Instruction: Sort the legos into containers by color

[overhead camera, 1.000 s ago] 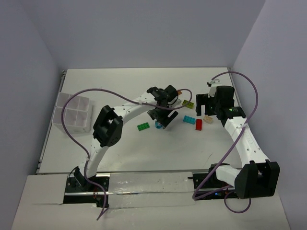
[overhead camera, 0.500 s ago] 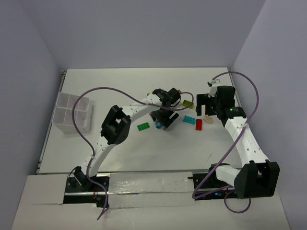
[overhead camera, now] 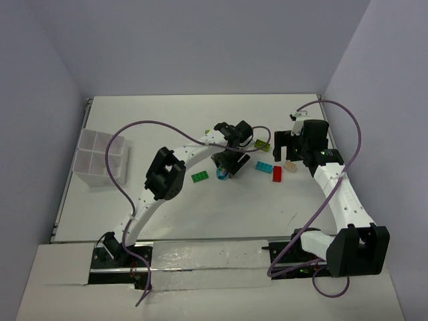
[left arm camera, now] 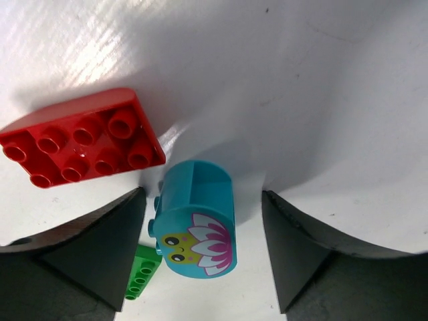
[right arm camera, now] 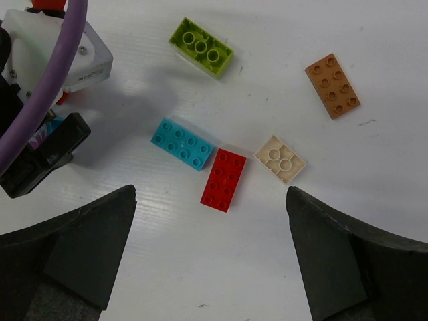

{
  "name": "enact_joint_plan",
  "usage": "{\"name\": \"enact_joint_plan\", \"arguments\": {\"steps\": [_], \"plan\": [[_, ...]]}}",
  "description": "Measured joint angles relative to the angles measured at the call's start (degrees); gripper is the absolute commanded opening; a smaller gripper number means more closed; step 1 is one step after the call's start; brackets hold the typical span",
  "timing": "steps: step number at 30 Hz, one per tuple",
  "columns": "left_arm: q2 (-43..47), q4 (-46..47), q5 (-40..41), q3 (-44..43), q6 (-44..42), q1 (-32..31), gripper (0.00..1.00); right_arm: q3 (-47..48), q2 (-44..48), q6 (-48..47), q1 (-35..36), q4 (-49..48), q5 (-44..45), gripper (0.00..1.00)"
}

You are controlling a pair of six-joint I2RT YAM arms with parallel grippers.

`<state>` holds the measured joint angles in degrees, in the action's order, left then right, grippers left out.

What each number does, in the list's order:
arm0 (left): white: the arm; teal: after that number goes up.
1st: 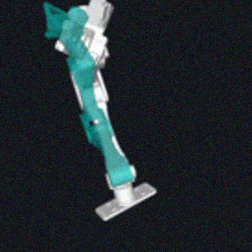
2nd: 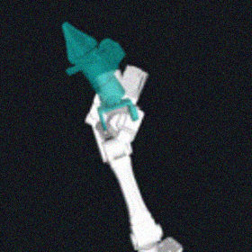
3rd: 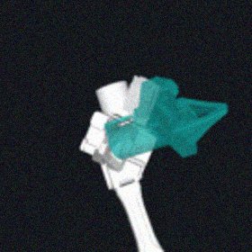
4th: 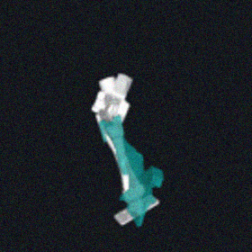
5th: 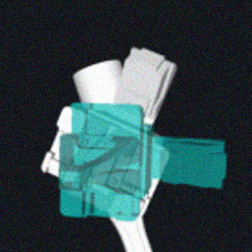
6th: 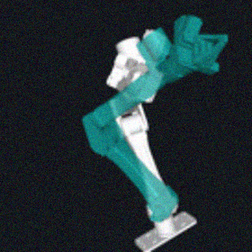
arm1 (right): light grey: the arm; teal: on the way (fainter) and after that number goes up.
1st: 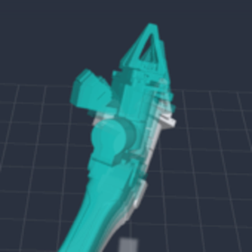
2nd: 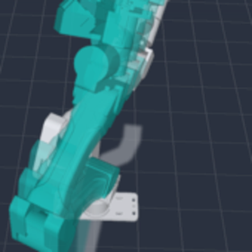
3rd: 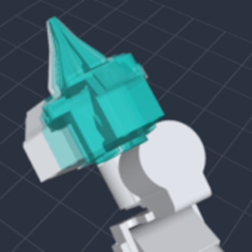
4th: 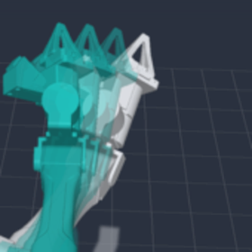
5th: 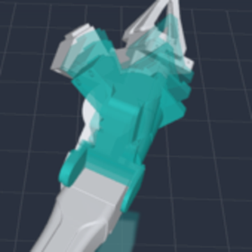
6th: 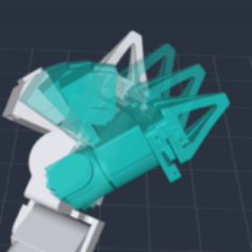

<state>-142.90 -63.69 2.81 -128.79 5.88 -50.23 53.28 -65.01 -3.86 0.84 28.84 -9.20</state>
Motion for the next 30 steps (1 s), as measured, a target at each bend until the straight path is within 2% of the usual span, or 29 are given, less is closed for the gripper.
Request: {"name": "enact_joint_plan", "arguments": {"steps": [3,6,10,13,14,18,20,23,26,30], "plan": [[-0.4,0.06,0.0,-0.7,-0.25,0.08,0.61,0.0,0.0,0.0,0.0,0.0,-0.14,1.0],[-0.4,0.03,0.05,-0.71,-0.36,0.08,0.53,0.0,0.0,0.0,0.0,0.0,-0.24,1.0],[-0.12,0.08,0.38,-0.39,-0.41,0.08,0.33,0.0,0.0,0.0,0.0,0.0,-0.32,1.0],[1.11,0.19,1.18,1.19,-0.54,0.11,0.03,0.0,0.0,0.0,0.0,0.0,-0.35,1.0],[1.73,0.14,1.43,1.92,-0.55,0.14,0.0,0.0,0.0,0.0,0.0,0.0,-0.36,1.0],[6.7,0.19,3.04,4.68,-0.79,0.48,0.0,0.05,0.0,0.04,0.0,0.0,-0.58,1.0],[12.29,3.48,4.07,8.86,-0.77,0.94,0.0,0.14,0.0,0.21,0.0,0.0,-0.7,1.0],[26.13,8.31,9.15,18.6,0.12,2.53,0.0,0.45,0.02,0.47,0.0,0.0,-0.87,1.0],[41.35,17.21,18.51,28.96,2.09,5.47,0.0,1.03,0.02,0.85,-0.02,-0.01,-1.16,1.0],[56.44,25.6,27.22,39.41,3.72,12.14,0.0,1.88,-0.04,1.3,-0.02,-0.02,-1.76,1.0]]}}
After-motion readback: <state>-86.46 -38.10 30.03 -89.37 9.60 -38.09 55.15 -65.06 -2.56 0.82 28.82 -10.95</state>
